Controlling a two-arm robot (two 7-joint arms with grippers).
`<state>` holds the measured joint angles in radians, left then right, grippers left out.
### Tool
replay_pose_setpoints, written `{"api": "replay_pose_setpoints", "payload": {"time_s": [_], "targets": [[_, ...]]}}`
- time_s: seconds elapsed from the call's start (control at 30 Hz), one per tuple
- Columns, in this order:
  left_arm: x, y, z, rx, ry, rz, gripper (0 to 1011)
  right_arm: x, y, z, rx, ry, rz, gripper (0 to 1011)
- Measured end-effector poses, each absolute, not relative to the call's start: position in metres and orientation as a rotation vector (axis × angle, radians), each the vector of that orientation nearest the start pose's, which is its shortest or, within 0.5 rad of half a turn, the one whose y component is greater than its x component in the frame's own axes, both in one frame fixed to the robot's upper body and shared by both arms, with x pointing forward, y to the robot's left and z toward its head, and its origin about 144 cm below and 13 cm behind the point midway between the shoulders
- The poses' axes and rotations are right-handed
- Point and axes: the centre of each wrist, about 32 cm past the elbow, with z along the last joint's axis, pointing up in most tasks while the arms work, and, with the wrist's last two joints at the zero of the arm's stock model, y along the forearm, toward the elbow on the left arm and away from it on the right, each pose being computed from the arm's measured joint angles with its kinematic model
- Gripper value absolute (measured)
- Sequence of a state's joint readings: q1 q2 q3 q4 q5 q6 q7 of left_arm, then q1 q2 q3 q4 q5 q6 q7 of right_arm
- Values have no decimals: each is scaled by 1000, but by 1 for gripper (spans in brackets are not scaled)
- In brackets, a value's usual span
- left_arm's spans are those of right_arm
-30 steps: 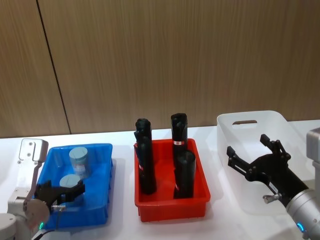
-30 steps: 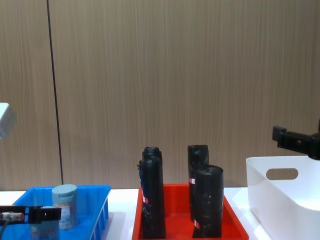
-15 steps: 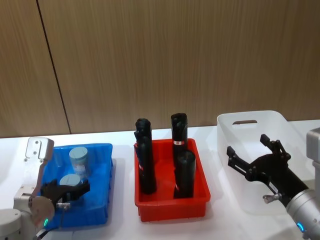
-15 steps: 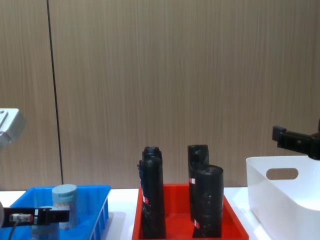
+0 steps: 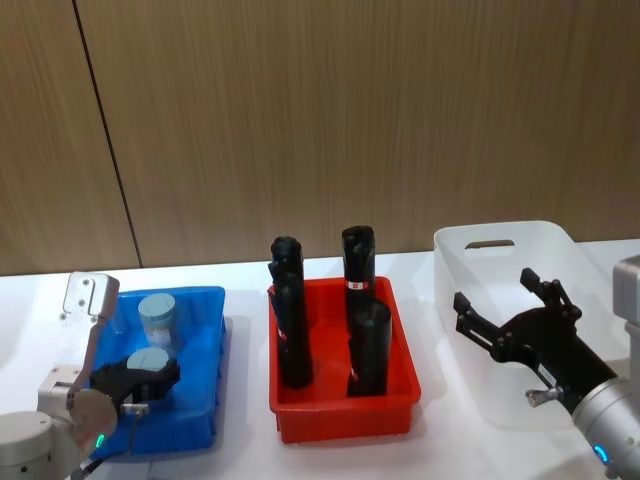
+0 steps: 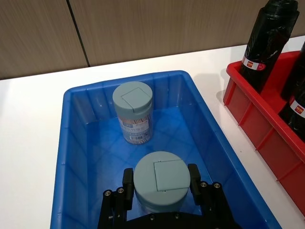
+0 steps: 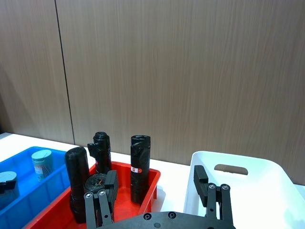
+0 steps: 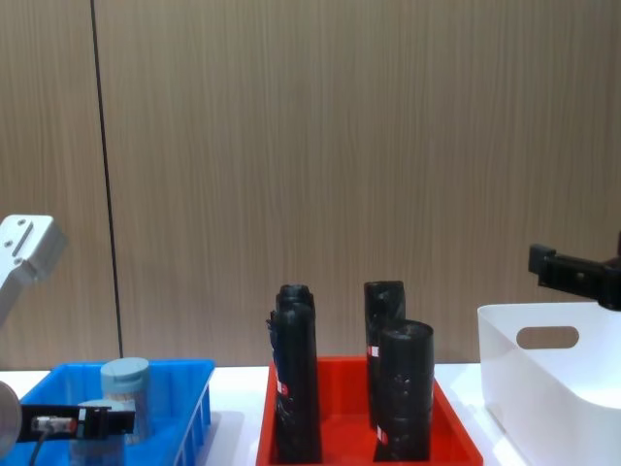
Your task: Pick the cotton swabs from the blue box and place them into the white box.
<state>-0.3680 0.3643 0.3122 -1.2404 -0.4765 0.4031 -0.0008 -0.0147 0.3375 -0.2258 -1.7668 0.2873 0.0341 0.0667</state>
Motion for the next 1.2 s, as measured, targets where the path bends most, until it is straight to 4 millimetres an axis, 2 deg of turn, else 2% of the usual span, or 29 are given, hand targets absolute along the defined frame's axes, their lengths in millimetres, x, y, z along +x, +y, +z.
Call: {"api": "replay_pose_setpoints", "payload": {"time_s": [0.03,0.07,0.63,1.2], "targets": [[551,282,1161,355,352,1380,731,443,-237,1189,26,-75,-1230,1002],[551,281,1161,356,351,1380,672,443,-237,1189,26,-75,-1230,1002],[546,279,1174,330,250,1380,669,443,-237,1189,26,-75,-1229,1002],[538,301,1204,272,57,1235,669,443,-237,1189,26,-75,-1230,1002]]}}
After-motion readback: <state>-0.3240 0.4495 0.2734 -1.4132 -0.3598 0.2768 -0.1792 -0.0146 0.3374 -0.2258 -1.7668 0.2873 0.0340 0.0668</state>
